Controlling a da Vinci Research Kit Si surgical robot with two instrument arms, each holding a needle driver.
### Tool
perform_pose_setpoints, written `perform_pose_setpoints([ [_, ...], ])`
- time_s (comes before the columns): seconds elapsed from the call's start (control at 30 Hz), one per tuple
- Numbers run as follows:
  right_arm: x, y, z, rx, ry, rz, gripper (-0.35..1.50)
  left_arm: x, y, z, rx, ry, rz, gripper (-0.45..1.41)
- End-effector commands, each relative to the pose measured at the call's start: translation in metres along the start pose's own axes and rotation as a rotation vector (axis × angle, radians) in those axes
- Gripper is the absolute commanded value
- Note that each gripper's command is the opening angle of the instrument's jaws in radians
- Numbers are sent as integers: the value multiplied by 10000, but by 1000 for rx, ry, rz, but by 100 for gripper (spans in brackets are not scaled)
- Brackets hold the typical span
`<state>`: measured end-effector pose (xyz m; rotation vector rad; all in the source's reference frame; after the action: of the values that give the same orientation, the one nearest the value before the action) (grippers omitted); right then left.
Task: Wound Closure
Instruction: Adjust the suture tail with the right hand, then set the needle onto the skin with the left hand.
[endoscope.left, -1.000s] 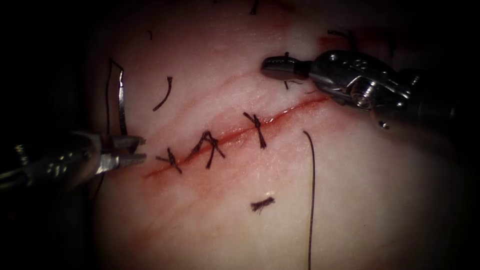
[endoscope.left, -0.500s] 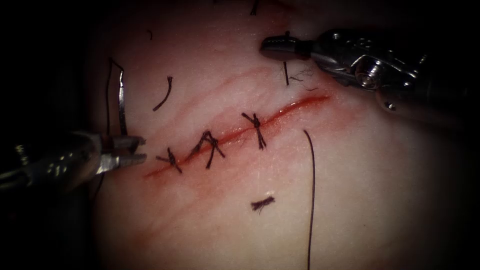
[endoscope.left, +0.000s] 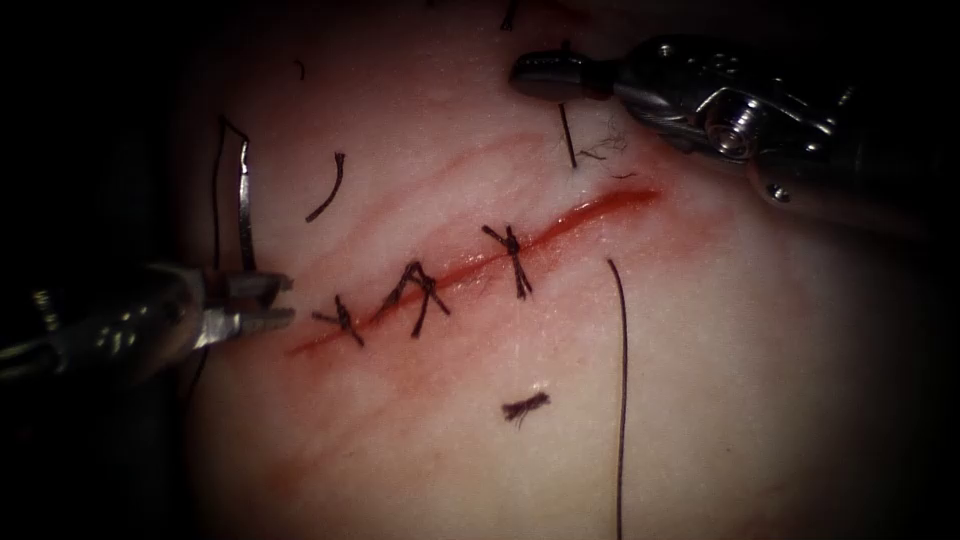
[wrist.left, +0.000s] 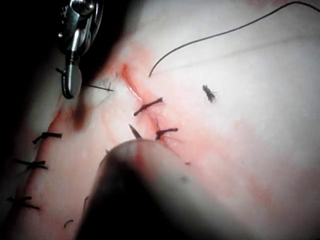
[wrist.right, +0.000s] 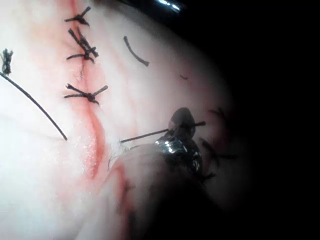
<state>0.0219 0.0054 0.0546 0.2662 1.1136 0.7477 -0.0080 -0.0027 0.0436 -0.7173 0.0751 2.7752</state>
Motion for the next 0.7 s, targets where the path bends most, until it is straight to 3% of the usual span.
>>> perform_pose_setpoints([
  [0.03,7,3,7,1,12,-1,-35,4,-4,6,3,2,1,8],
  [0.2,9,3,10,21,35,-11,-35,5,-4,6,3,2,6,11],
  [0.23,9,3,11,7,80,-8,51,6,-5,7,3,1,5,17],
  [0.3,11,6,10,-1,104,-5,108,9,-8,8,2,-4,13,23],
  [0.47,15,13,0,29,101,-104,126,23,-25,12,52,0,57,26],
  [0.7,28,36,-49,74,98,-136,133,64,-79,19,141,-13,103,25],
])
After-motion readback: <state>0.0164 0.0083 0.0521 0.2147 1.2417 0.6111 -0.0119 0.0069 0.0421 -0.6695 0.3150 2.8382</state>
